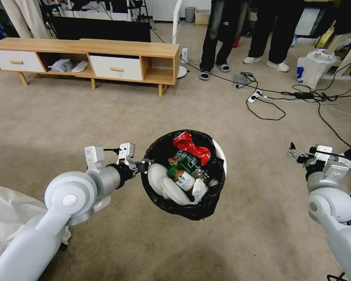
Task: Pick up the trash bin and place the garbage on the floor into it.
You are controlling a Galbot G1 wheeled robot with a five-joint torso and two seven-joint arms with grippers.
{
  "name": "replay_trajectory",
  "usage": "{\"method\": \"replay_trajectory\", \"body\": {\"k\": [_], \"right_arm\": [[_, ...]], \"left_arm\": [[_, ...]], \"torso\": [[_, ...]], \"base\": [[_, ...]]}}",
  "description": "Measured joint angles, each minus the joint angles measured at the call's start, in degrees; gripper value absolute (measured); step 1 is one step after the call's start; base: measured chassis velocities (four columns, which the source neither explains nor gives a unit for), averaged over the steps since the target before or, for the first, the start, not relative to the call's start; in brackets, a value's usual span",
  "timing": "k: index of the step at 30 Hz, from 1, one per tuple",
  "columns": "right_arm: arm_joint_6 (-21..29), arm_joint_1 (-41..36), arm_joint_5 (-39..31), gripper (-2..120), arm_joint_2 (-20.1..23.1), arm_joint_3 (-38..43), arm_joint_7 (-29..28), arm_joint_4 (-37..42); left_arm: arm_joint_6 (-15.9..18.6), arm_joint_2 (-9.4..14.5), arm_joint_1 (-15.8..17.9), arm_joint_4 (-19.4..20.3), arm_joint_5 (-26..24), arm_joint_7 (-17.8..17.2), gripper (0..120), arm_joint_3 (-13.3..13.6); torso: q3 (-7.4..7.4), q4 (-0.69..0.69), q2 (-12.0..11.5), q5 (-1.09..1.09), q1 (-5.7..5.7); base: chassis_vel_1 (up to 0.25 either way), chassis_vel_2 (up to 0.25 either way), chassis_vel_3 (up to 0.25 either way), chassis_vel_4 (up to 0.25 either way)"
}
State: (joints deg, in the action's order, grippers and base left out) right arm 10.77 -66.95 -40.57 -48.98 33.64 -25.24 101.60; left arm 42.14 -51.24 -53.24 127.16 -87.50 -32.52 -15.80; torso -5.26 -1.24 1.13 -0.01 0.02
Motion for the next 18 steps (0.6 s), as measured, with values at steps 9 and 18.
{"method": "replay_trajectory", "body": {"k": [9, 18], "right_arm": [[-0.07, 0.36, -0.05, 100, 0.10, 0.00, -0.01, -0.01], [-0.26, 0.26, -0.03, 100, 0.01, 0.24, 0.06, -0.01]], "left_arm": [[0.00, 0.01, 0.64, -0.19, -0.03, 0.06, 2, 0.53], [0.00, 0.24, 0.85, -0.22, -0.22, 0.06, 2, 0.51]], "torso": [[0.00, 0.01, 0.00, 0.00, 0.00], [0.00, 0.01, 0.00, 0.01, 0.00]], "base": [[0.000, 0.000, 0.000, 0.000], [0.000, 0.000, 0.000, 0.000]]}}
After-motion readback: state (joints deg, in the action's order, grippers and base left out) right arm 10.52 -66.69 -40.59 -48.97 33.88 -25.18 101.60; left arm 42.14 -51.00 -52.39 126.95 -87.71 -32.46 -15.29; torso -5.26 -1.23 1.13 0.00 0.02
